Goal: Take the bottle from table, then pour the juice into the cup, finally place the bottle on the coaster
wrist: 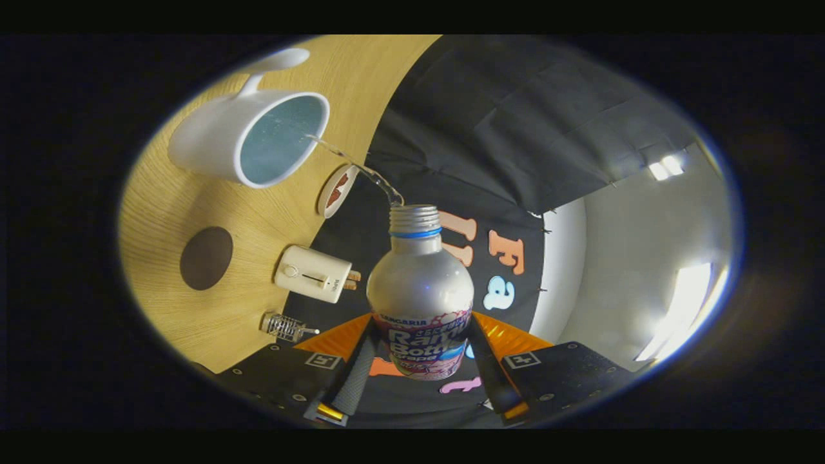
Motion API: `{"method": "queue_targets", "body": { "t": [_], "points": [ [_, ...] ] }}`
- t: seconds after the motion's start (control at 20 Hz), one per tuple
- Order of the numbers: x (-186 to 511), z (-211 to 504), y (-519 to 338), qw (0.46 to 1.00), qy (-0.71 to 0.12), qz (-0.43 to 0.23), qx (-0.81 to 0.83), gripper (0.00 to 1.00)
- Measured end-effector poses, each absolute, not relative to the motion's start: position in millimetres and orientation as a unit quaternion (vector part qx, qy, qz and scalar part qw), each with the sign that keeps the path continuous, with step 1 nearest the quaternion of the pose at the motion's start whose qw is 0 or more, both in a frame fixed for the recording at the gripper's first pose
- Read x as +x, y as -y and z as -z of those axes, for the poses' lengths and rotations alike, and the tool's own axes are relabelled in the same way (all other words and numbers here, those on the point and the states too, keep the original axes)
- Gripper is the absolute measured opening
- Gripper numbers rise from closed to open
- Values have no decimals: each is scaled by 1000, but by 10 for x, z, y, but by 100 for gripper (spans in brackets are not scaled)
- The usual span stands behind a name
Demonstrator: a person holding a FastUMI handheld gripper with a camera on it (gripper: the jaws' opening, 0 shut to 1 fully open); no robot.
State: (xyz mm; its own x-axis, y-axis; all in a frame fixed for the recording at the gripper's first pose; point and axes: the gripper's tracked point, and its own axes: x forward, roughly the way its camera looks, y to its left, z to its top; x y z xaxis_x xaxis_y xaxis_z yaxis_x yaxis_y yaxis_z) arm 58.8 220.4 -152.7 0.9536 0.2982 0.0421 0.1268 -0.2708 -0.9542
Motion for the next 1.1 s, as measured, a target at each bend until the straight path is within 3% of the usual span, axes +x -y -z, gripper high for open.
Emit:
{"method": "queue_targets", "body": {
  "t": [1.1],
  "points": [
    [539, 1401, -2237, 570, 158, -77, -802, 76]
  ]
}}
